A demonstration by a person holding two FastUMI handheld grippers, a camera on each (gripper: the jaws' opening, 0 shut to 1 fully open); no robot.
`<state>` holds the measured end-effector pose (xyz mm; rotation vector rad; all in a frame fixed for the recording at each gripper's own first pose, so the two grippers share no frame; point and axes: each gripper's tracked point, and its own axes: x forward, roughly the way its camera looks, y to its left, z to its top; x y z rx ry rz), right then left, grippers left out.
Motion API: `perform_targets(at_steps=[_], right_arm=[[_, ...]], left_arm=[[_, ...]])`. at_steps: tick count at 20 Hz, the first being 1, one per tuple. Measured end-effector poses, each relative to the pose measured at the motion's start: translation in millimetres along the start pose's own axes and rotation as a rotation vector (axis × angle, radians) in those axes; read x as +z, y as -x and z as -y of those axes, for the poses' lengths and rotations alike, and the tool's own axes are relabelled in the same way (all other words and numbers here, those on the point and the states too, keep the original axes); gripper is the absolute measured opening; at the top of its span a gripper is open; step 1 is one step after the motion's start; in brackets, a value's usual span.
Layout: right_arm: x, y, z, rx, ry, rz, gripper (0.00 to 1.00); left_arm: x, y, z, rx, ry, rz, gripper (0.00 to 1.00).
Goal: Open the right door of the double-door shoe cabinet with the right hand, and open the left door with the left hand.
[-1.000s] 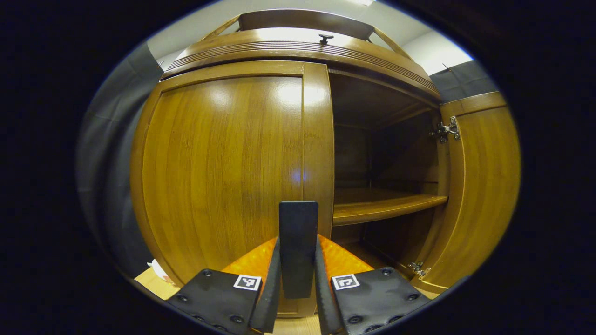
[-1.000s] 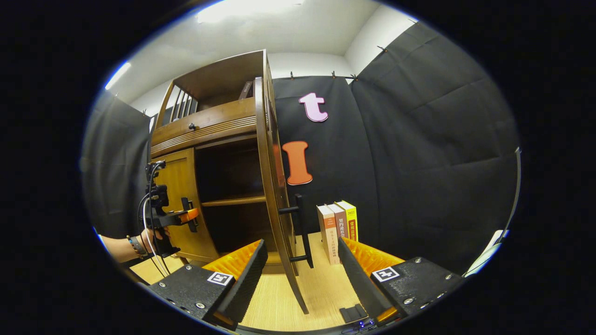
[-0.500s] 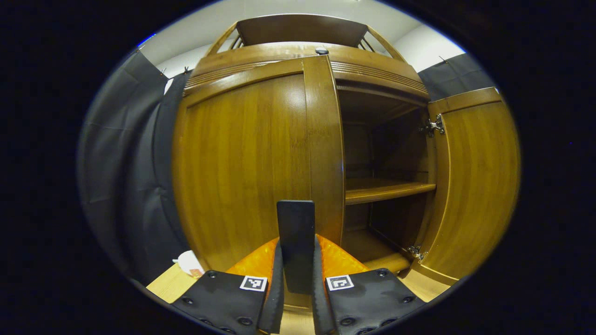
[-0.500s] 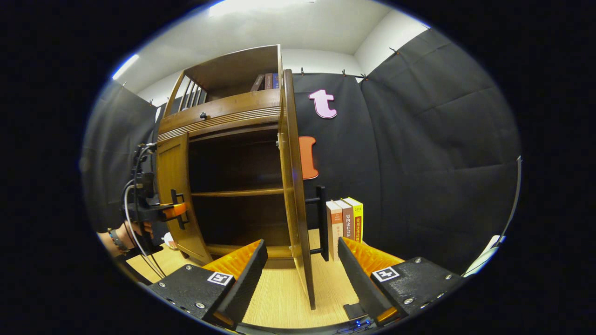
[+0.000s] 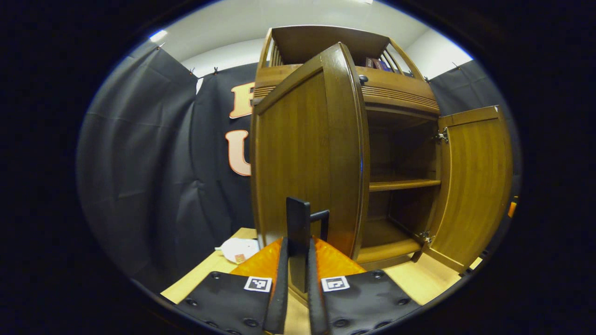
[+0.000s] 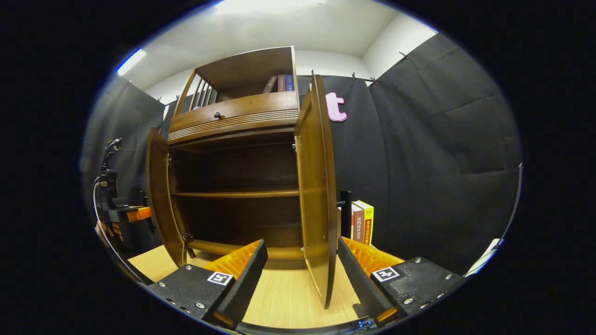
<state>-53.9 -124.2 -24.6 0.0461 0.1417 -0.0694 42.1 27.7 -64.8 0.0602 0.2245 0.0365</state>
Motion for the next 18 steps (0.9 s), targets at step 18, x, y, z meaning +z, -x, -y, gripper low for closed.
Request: perform_targets(at_steps=[18], right_arm=[[13.1,9.1,-56.7,-0.021,0.017,0.006,0.93]], left_arm=[[-10.2,10.6,-157.7,-0.181,0.027,0.036,0.14]])
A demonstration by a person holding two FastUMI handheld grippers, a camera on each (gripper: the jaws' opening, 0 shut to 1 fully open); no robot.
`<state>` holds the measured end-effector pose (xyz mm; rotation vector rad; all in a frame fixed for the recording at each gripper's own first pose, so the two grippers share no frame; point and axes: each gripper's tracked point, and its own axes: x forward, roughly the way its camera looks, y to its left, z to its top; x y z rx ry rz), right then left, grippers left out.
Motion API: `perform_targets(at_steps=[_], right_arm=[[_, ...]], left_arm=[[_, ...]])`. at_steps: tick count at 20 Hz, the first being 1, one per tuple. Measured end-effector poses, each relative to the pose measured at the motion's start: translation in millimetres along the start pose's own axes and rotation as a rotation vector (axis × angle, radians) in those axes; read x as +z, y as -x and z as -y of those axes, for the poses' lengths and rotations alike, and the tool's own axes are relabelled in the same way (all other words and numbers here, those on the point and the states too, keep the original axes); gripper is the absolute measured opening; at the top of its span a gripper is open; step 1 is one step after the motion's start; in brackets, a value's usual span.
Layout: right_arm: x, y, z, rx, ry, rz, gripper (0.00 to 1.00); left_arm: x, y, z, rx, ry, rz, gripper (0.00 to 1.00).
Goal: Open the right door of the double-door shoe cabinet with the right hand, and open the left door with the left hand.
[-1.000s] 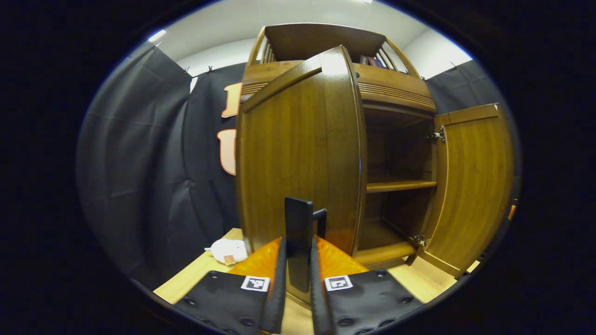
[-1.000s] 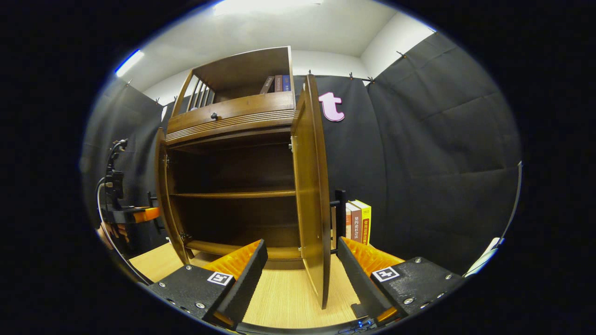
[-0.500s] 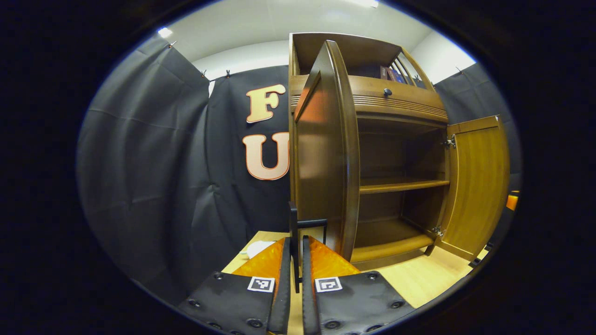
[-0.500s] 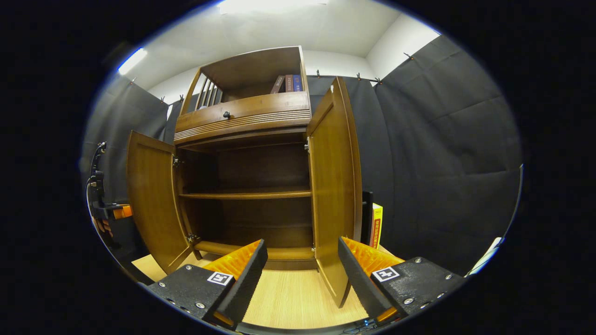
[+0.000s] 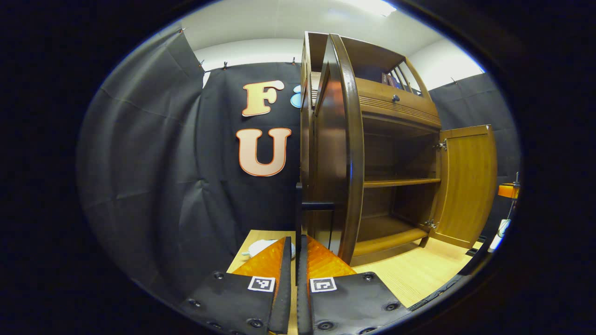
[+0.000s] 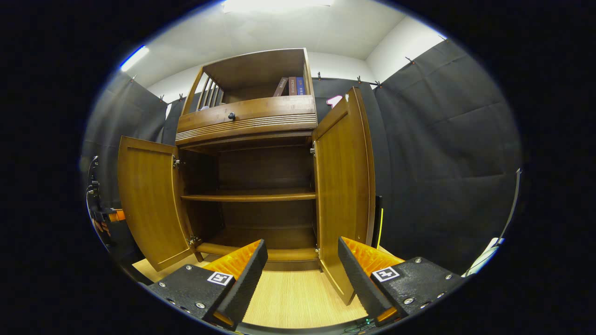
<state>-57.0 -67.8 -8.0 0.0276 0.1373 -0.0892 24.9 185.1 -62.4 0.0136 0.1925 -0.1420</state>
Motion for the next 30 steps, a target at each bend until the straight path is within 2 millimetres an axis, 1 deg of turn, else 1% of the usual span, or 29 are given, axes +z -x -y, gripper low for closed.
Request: perform_targets(at_steps=[3,4,5,6,7,8,9,11,13,14,15,16,17,18,20,21,22,23,25,26,27,28,30], right_arm=[[3.2,1.2,-5.6,-0.003,0.001,0.007,0.93],[3.1,1.3,-7.2,-0.002,0.001,0.006,0.93],[3.0,1.3,-9.0,0.0,0.0,0.004,0.93],[3.0,1.2,-10.3,0.002,0.0,0.004,0.86],[2.6,0.3,-10.8,0.002,-0.001,0.004,0.86],[2.1,-0.5,-11.1,0.002,-0.003,0.004,0.86],[1.3,-1.7,-11.6,0.005,-0.006,0.005,0.86],[-2.1,-4.3,-11.2,0.01,-0.008,0.003,0.86],[-5.8,-8.1,-9.9,0.012,-0.008,0.002,0.86],[-8.0,-10.1,-10.5,0.016,-0.006,0.002,0.86],[-11.5,-12.9,-11.5,0.024,-0.003,-0.002,0.86],[-16.2,-15.6,-13.4,0.032,0.0,-0.01,0.86],[-18.9,-17.8,-15.1,0.04,0.003,-0.014,0.86],[-19.7,-19.9,-18.1,0.051,0.005,-0.013,0.93],[-20.9,-21.3,-26.6,0.084,0.001,-0.011,0.93],[-22.6,-20.4,-31.3,0.101,0.0,-0.009,0.93],[-24.2,-19.0,-34.5,0.116,-0.001,-0.008,0.93],[-24.4,-18.3,-36.8,0.129,0.003,-0.01,0.93],[-24.7,-14.5,-36.0,0.142,0.011,-0.009,0.93],[-24.5,-12.8,-35.3,0.147,0.011,-0.008,0.93],[-24.2,-12.5,-34.0,0.149,0.011,-0.008,0.93],[-24.0,-11.3,-31.5,0.149,0.01,-0.006,0.93],[-22.9,-9.7,-27.9,0.152,0.007,-0.001,0.93]], left_arm=[[-1.0,-2.6,-12.8,-0.043,0.007,0.005,0.14],[-2.8,-0.6,-13.8,-0.059,0.021,-0.005,0.23],[-3.3,-0.5,-14.3,-0.063,0.025,-0.007,0.2],[-3.4,3.9,-12.6,-0.065,0.015,-0.012,0.18],[-3.5,7.2,-12.1,-0.061,-0.008,-0.015,0.18],[-3.0,11.9,-12.1,-0.05,-0.036,-0.021,0.19],[-6.2,21.7,-11.8,-0.037,-0.051,-0.031,0.2],[-14.0,46.4,-4.5,-0.02,-0.047,-0.057,0.2],[-14.3,69.2,8.4,0.007,-0.041,-0.06,0.2],[-12.3,72.8,21.1,0.015,-0.033,-0.051,0.22],[-6.2,77.2,31.2,0.037,-0.02,-0.029,0.2],[0.6,78.8,41.4,0.061,-0.005,-0.003,0.2],[8.2,78.3,52.8,0.092,0.015,0.027,0.22],[14.3,77.6,67.0,0.127,0.036,0.058,0.17],[26.0,71.2,99.7,0.162,0.077,0.109,0.17],[29.2,64.9,114.0,0.175,0.089,0.123,0.22],[28.0,57.4,131.0,0.169,0.087,0.128,0.4],[26.8,51.1,145.9,0.158,0.074,0.126,0.41],[22.3,45.3,170.3,0.13,0.045,0.118,0.6],[23.0,42.5,179.8,0.116,0.035,0.115,0.65],[20.1,41.9,188.0,0.109,0.029,0.112,0.66],[18.3,41.2,193.4,0.107,0.029,0.112,0.77],[17.3,41.3,197.4,0.111,0.029,0.114,0.87]])
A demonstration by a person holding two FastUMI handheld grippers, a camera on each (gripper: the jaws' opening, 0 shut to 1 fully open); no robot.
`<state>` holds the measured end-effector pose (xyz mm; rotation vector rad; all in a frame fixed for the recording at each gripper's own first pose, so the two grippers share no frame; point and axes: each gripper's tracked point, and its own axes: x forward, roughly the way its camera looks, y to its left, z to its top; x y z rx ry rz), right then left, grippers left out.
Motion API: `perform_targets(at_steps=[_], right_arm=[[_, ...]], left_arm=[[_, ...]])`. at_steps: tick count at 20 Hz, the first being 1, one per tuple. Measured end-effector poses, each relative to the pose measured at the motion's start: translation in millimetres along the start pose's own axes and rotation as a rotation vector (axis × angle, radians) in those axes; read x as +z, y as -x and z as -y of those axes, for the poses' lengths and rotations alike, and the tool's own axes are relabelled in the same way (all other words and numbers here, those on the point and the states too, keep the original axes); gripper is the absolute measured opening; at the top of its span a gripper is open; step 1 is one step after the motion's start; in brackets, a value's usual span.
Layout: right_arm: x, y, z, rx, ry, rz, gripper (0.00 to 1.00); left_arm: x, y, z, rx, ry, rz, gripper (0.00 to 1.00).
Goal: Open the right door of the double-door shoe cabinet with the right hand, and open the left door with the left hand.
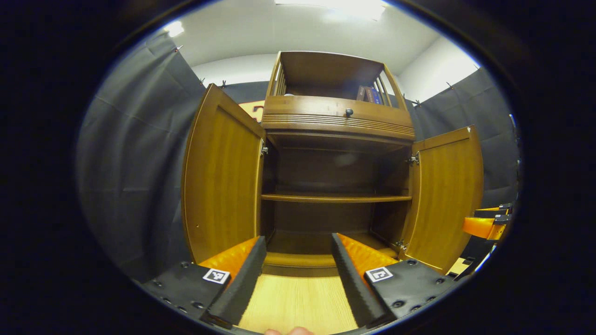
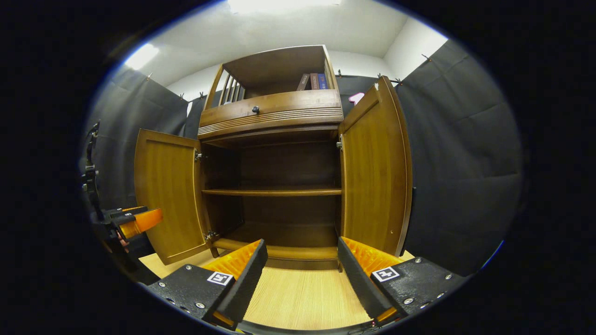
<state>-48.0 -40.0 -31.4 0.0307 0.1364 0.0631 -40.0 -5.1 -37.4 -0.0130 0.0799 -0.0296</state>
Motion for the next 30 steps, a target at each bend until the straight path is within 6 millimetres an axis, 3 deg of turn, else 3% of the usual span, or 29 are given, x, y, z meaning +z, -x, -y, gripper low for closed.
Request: perform_targets(at_steps=[2,19,23,27,30], right_arm=[[-0.3,-1.3,1.8,0.003,0.001,0.002,0.93],[-9.8,-14.2,7.2,0.034,-0.02,-0.011,0.93],[-13.6,-15.3,9.9,0.025,-0.027,-0.016,0.93],[-20.1,-14.8,11.8,0.02,-0.038,-0.031,0.93],[-20.6,-15.2,11.9,0.018,-0.038,-0.032,0.93]], left_arm=[[-1.7,0.9,1.8,0.007,-0.013,-0.007,0.98],[-9.6,-1.5,-9.5,0.107,-0.013,-0.016,0.94],[-11.2,-2.2,-9.9,0.11,-0.021,-0.019,1.0],[-11.9,-2.2,-9.8,0.104,-0.027,-0.026,0.94],[-12.1,-2.1,-9.6,0.102,-0.03,-0.026,1.0]])
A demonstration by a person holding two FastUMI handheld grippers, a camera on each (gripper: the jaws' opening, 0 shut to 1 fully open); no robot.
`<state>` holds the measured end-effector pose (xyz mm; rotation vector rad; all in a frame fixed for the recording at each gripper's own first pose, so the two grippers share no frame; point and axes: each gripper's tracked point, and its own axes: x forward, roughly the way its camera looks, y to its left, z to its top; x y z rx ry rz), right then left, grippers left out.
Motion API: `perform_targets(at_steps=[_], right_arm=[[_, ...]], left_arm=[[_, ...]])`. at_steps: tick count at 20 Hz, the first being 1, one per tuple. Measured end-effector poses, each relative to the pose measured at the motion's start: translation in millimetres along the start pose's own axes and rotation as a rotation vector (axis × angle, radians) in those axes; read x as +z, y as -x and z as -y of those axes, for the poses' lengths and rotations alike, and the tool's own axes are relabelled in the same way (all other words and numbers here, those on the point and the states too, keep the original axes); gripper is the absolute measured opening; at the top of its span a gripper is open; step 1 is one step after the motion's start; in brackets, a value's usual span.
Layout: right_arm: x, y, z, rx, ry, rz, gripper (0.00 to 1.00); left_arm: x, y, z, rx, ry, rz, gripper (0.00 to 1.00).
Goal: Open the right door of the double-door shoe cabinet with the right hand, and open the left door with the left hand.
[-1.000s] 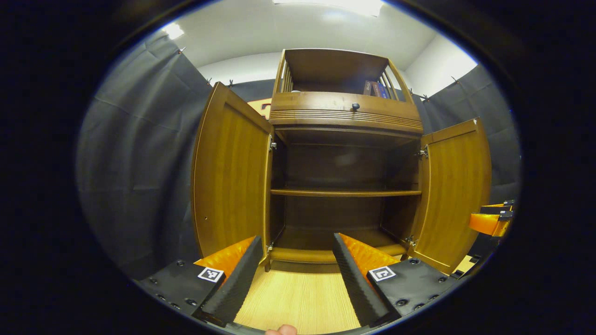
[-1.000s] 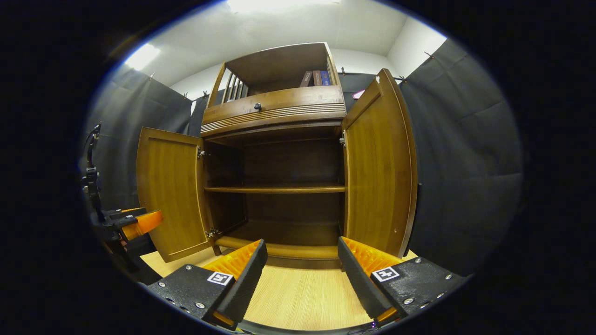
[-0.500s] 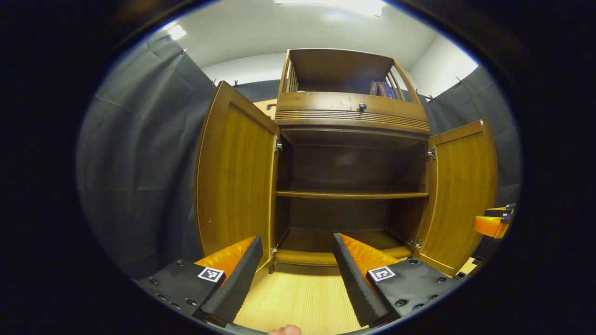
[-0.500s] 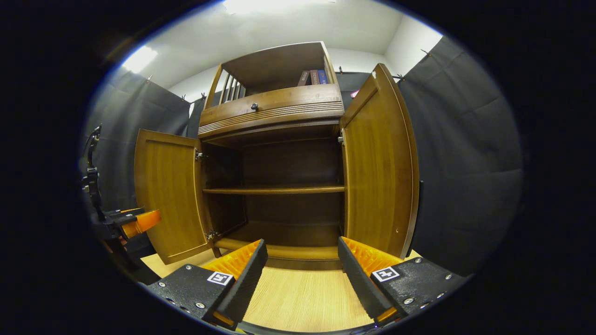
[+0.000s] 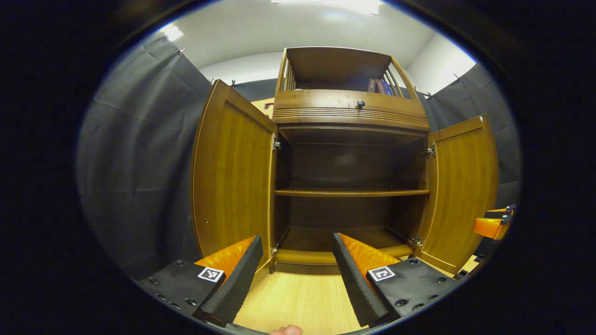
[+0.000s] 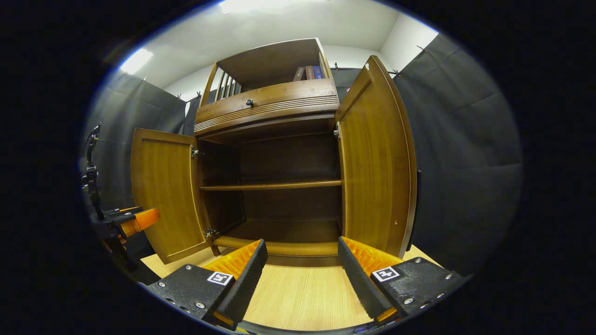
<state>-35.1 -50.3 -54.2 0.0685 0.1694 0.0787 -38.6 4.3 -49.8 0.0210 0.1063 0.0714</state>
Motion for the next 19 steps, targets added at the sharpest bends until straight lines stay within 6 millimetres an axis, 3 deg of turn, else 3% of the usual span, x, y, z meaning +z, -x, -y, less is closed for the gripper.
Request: perform_targets(at_steps=[8,15,16,19], right_arm=[[3.9,-1.8,0.2,0.001,-0.004,0.009,0.93],[10.1,-2.8,-3.4,0.009,0.002,0.02,0.93],[10.4,-3.3,-3.3,0.009,0.001,0.021,0.93],[13.5,-2.5,-4.5,0.011,0.003,0.025,0.93]], left_arm=[[1.9,0.4,1.0,-0.006,-0.006,0.009,0.94],[5.0,0.9,2.5,-0.017,-0.019,0.024,1.0],[5.5,1.6,2.9,-0.019,-0.019,0.026,0.94],[6.1,1.9,4.1,-0.029,-0.025,0.029,0.94]])
